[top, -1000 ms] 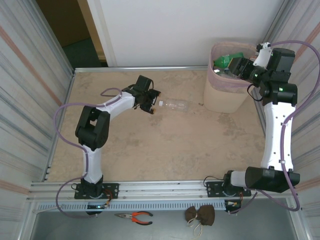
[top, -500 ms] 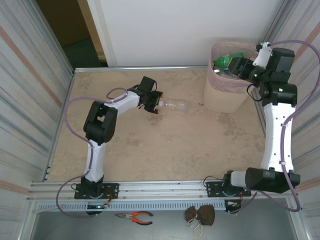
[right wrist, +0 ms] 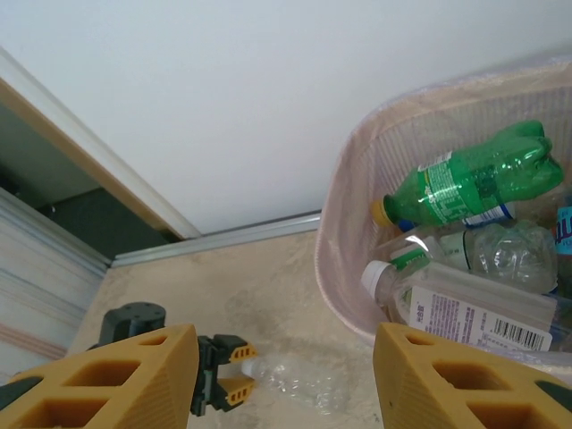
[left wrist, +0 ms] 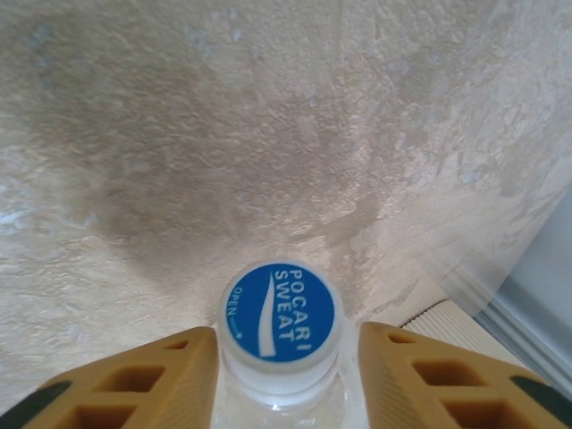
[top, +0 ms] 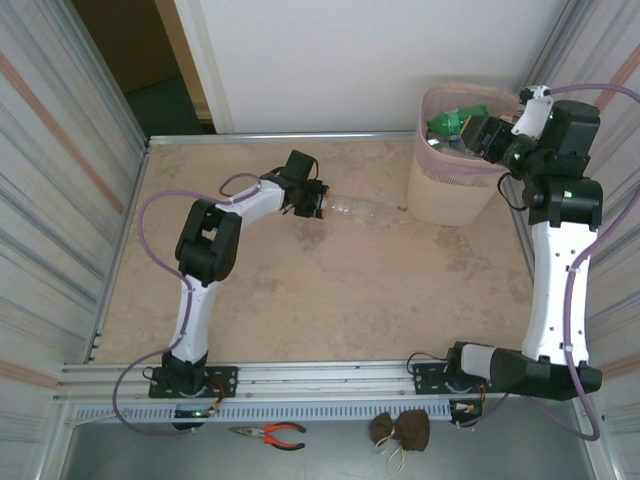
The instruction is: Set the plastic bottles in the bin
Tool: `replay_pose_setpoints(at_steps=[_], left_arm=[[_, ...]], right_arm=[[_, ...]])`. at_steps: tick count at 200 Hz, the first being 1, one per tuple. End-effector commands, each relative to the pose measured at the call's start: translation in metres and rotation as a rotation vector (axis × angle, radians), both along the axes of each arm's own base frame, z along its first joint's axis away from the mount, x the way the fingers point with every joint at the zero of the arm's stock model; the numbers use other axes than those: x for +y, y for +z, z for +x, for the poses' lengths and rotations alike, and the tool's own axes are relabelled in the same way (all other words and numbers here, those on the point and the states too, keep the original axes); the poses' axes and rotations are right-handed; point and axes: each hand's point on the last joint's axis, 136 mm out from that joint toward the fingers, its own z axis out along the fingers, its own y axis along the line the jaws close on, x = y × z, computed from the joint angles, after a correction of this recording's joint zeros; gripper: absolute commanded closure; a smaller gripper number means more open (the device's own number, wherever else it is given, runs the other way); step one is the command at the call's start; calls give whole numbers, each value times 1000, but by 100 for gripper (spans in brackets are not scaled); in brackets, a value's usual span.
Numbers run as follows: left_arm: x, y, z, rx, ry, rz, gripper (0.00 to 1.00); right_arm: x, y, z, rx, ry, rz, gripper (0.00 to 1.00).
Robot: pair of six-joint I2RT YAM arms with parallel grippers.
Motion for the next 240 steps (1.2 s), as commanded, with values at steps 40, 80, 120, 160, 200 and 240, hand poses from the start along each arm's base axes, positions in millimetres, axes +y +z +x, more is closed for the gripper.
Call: replay_pose_setpoints(at_steps=[40, 80, 120, 160, 200, 240], left_arm=[[-3, -1, 1, -1, 0, 5, 69], [0, 9, 2, -31, -17, 24, 64], [-2, 4, 2, -7, -14, 21, 55], [-4, -5, 5, 11, -11, 28, 55], [-5, -8, 8, 21, -12, 31, 56], [-5, -11, 9, 29, -11, 39, 59]], right_arm=[[2, 24, -19, -63, -6, -17, 48], [4, 25, -23, -67, -3, -15, 48], [5, 27, -27, -72, 0, -14, 48], [5, 30, -31, -76, -2, -22, 48], [3, 29, -35, -71, -11, -34, 48], [4, 29, -38, -73, -12, -39, 48]])
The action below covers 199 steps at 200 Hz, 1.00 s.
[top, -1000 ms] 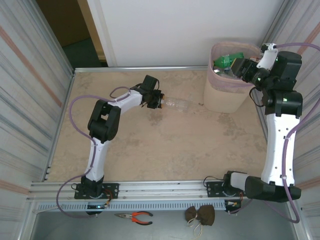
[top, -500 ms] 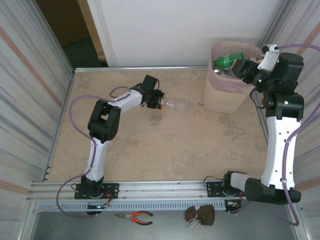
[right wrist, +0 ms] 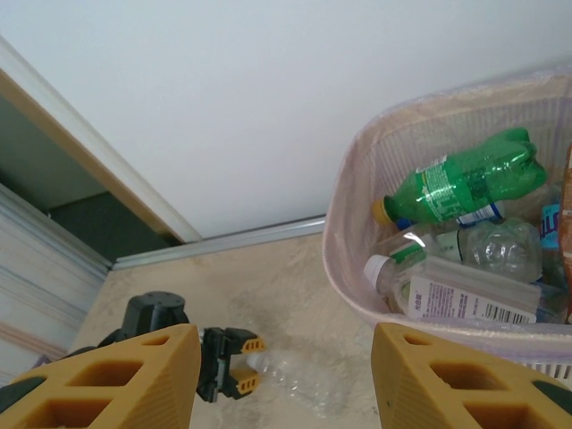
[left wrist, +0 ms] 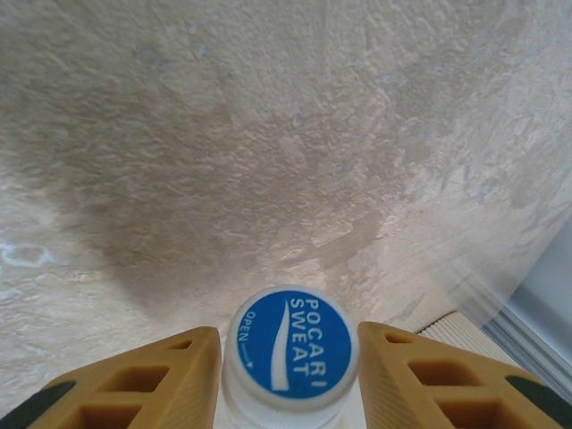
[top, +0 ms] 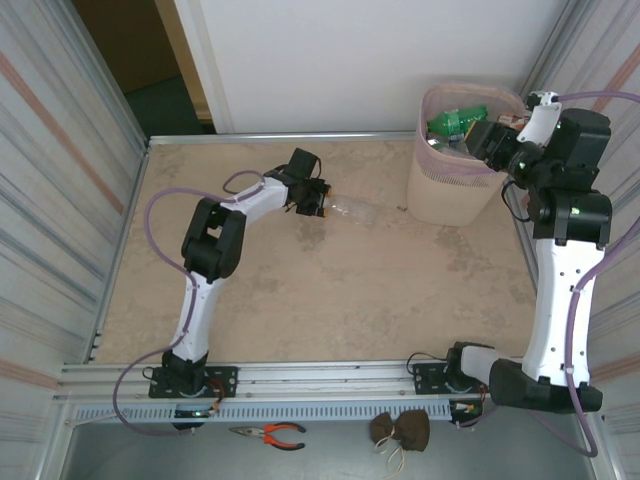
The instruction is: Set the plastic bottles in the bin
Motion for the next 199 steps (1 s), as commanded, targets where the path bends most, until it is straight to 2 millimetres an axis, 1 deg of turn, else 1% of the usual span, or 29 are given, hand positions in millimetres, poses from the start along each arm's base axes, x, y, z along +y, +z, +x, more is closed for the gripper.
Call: replay_pose_setpoints(at_steps=[1, 22, 42, 60, 81, 97, 101, 103, 105, 119, 134, 147, 172, 186, 199], left_arm=[[0, -3, 0, 17, 0, 20, 59], [-1, 1, 1, 12, -10, 17, 63], [0, 15, 2, -25, -26, 18, 65], [3, 36, 4, -94, -46, 26, 66], [4, 67, 5, -208, -101, 21, 67], [3, 90, 2, -296, -163, 17, 68], [3, 90, 0, -314, -186, 24, 68], [3, 102, -1, -341, -195, 18, 69], [3, 107, -1, -361, -203, 16, 69], [3, 133, -5, -475, -269, 22, 69], [8, 158, -15, -603, -324, 48, 70], [10, 190, -23, -754, -388, 78, 71], [18, 244, -51, -1003, -529, 218, 71], [24, 268, -67, -1118, -574, 282, 72], [28, 292, -84, -1246, -616, 297, 72]], right_arm=[[3, 16, -14, -46, 4, -23, 48], [3, 17, -16, -49, 3, -24, 48], [5, 18, -19, -54, 10, -22, 49], [10, 19, -20, -58, 31, -9, 49], [19, 16, -22, -63, 72, 5, 49], [28, 13, -23, -72, 113, 13, 49], [30, 13, -24, -74, 125, 15, 49], [31, 13, -24, -74, 132, 17, 49], [33, 12, -24, -75, 139, 18, 49], [43, 9, -24, -82, 190, 26, 49], [55, 6, -26, -102, 249, 21, 49], [67, 1, -28, -124, 300, 4, 48], [94, -6, -33, -158, 409, -24, 47], [109, -11, -36, -164, 471, -33, 47], [124, -15, -39, -172, 526, -44, 47]])
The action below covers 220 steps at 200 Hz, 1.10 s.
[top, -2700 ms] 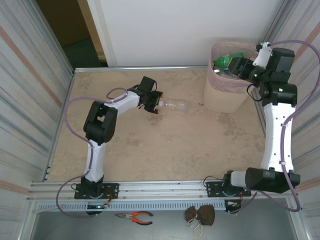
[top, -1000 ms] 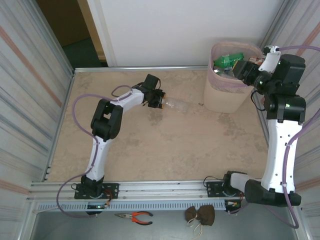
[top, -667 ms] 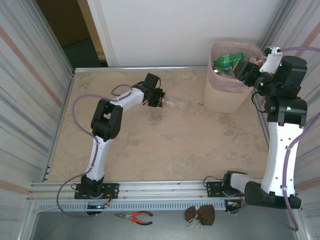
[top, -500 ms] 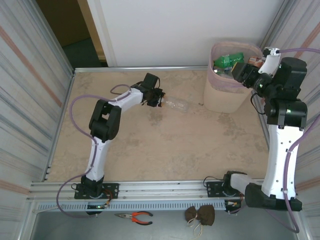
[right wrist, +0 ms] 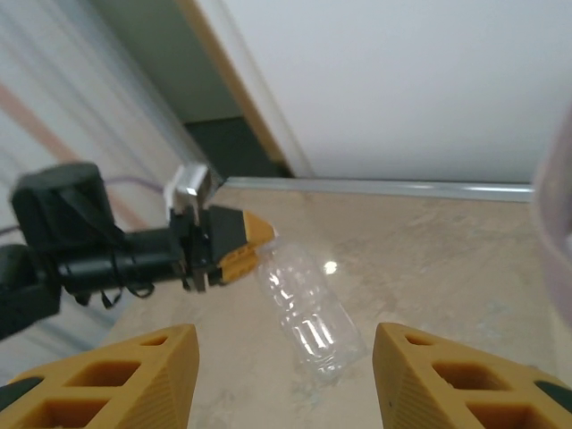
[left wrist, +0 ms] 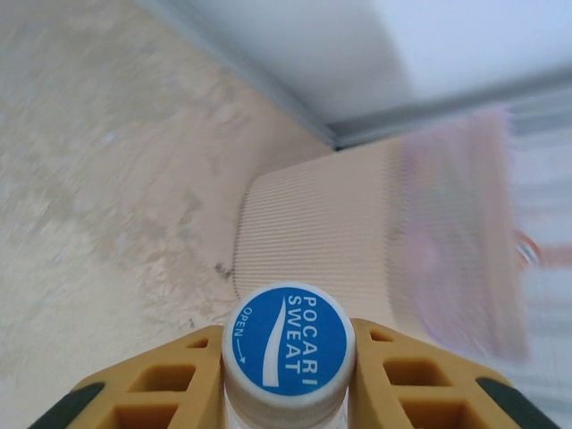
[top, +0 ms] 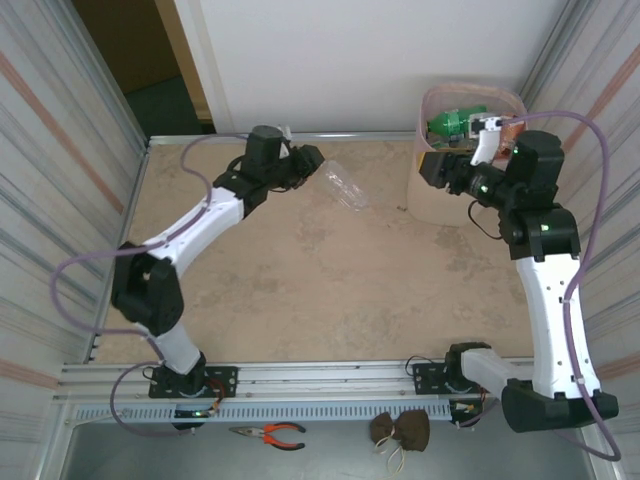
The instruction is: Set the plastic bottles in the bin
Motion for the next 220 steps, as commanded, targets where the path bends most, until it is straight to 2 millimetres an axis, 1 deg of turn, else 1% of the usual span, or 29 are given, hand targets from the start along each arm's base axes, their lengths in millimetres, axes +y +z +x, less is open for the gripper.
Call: replay_pose_setpoints(at_steps=[1, 13, 40, 54, 75, 104, 120, 139, 155, 175, 197, 220], left_arm=[[5, 55, -28, -353, -117, 108, 72], [7, 74, -46, -462, -167, 118, 72], [4, 113, -94, -721, -346, 125, 71], [5, 130, -115, -811, -405, 127, 71], [6, 147, -143, -922, -495, 135, 74], [9, 163, -172, -1030, -582, 132, 81], [9, 169, -187, -1070, -638, 117, 85], [8, 175, -203, -1107, -701, 95, 86], [8, 179, -213, -1125, -738, 78, 87], [7, 183, -222, -1142, -777, 58, 87], [6, 183, -227, -1144, -800, 50, 86], [5, 182, -229, -1137, -817, 45, 85]], right_arm=[[25, 17, -13, -127, 124, -26, 47], [38, 15, -17, -142, 169, -35, 46], [64, 14, -29, -189, 278, -43, 44], [78, 12, -36, -213, 342, -49, 41], [100, 9, -49, -250, 438, -73, 35], [126, 2, -69, -323, 557, -128, 27], [138, -3, -75, -360, 589, -172, 22], [148, -6, -75, -382, 593, -200, 17], [158, -7, -77, -391, 619, -208, 15], [169, -13, -77, -393, 649, -229, 14], [179, -20, -76, -387, 673, -249, 16], [186, -27, -76, -377, 693, -273, 22]])
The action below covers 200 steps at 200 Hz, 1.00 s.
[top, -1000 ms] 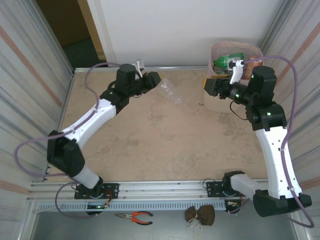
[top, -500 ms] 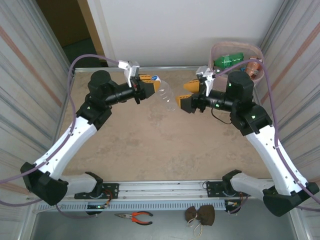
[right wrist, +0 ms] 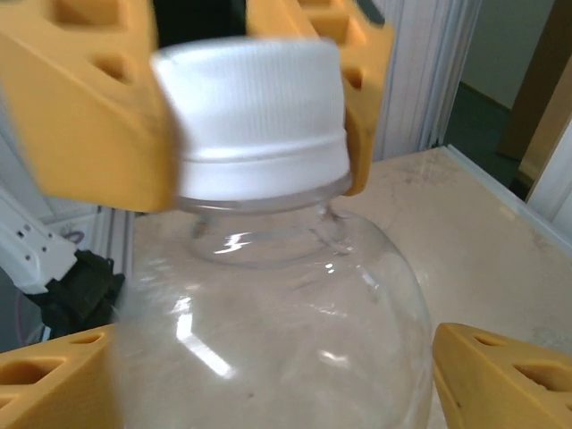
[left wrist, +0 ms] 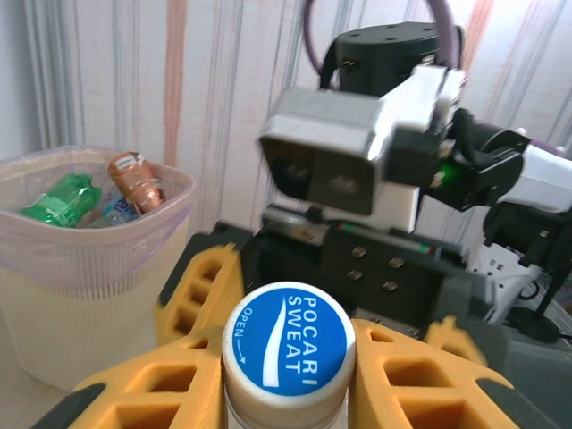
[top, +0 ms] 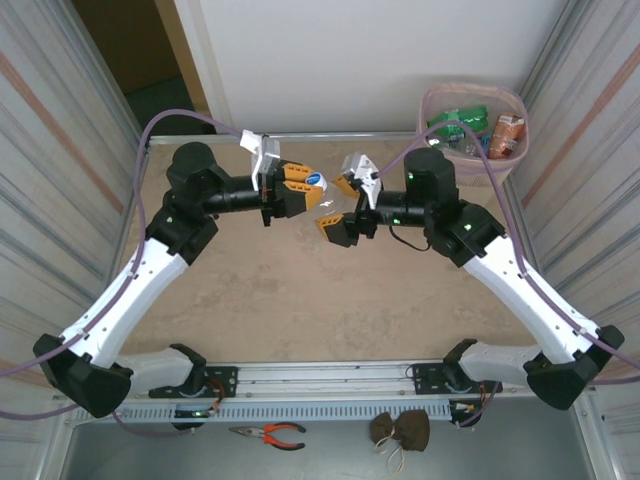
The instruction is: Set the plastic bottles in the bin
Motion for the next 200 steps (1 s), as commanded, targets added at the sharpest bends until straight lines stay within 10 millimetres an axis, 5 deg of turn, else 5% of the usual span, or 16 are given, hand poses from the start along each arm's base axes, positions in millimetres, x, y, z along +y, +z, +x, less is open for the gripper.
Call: replay_pose_setpoints(at_steps=[1, 81, 132, 154, 200], left_arm=[[3, 19, -20, -69, -61, -17, 85], [3, 15, -12, -60, -17, 0, 79], [8, 18, -8, -68, 46, -13, 41], [14, 18, -3, -79, 112, -26, 30], [27, 12, 3, -85, 218, -37, 25]], right_arm=[[5, 10, 1, -66, 10, -13, 22], [7, 8, -3, -46, 22, -21, 43], [3, 12, 2, -35, -7, -19, 47], [-11, 19, 16, -19, -74, 0, 47], [-68, 44, 67, 43, -301, 94, 47]])
